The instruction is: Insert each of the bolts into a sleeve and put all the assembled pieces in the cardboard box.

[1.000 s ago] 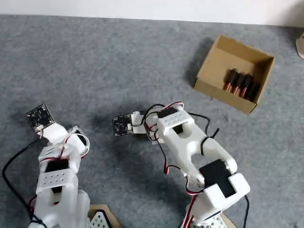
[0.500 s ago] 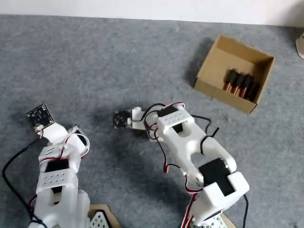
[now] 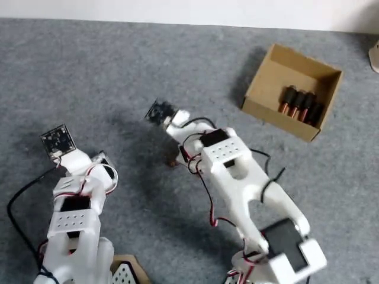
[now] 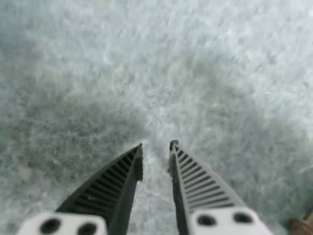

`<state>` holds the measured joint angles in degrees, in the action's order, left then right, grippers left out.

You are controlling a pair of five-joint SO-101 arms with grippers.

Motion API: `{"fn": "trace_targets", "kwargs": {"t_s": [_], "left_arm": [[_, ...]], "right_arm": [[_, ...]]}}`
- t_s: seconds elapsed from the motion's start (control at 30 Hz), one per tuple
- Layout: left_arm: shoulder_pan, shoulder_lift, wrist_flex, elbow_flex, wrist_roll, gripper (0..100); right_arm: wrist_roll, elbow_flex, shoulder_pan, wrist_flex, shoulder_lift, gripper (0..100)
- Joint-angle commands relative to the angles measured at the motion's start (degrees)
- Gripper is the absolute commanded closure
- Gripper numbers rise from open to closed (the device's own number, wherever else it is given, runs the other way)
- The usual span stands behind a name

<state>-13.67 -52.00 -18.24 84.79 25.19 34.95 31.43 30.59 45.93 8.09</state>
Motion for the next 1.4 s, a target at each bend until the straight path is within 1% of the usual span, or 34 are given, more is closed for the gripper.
{"fn": "trace_targets", "kwargs": {"t_s": [0.0, 0.1, 0.23, 0.37, 0.47, 0.57, 0.73, 0.8, 0.9, 0.97, 1.1, 1.17, 1.23, 1.27, 1.37], "left_arm": [[1.2, -0.8, 0.9, -3.7, -0.3, 90], [1.3, -0.8, 0.9, -3.7, -0.2, 90], [2.6, -0.8, 0.9, -3.6, -0.3, 90], [7.0, -0.8, 0.9, -2.9, -0.4, 90], [8.7, -0.8, 0.9, -1.7, -0.4, 90], [8.5, -0.8, 0.9, -0.7, -0.4, 90], [7.3, -0.9, 0.9, -0.7, -0.4, 90], [8.1, -0.9, 0.9, -0.7, -0.2, 90], [11.3, -0.9, 0.8, -1.2, 0.1, 90], [14.1, -0.8, -2.5, -3.5, 0.2, 90], [20.7, -0.4, -18.2, -14.4, 4.4, 90], [24.5, -0.3, -23.8, -19.1, 4.6, 90], [27.6, -0.3, -25.9, -22.3, 4.4, 90], [28.9, -0.3, -25.9, -23.1, 3.2, 90], [32.3, -0.2, -25.9, -23.4, -3.7, 90]], "right_arm": [[-6.4, -1.2, -3.5, 2.3, 8.1, 99.5], [-11.1, -1.0, -6.8, 2.8, 10.9, 99.5], [-17.8, -1.0, -10.9, 6.0, 12.4, 99.5], [-23.4, -0.9, -14.5, 7.7, 12.4, 99.5], [-24.4, -0.9, -16.5, 8.7, 12.4, 99.5], [-24.4, 1.2, -17.5, 8.5, 12.4, 99.5], [-24.4, 6.0, -18.1, 2.8, 12.4, 99.5], [-24.4, 6.8, -19.4, 1.9, 12.4, 99.5], [-24.4, 6.8, -22.5, 1.7, 12.4, 99.5], [-25.3, 6.8, -23.9, 1.7, 12.5, 99.5], [-26.8, 6.8, -24.8, 1.7, 12.5, 99.5], [-26.9, 6.8, -25.1, 1.7, 12.5, 99.5], [-26.9, 6.8, -25.2, 1.7, 12.5, 99.5], [-26.9, 7.1, -25.2, 1.7, 12.8, 99.5], [-26.9, 7.3, -25.2, 1.7, 16.4, 99.5]]}}
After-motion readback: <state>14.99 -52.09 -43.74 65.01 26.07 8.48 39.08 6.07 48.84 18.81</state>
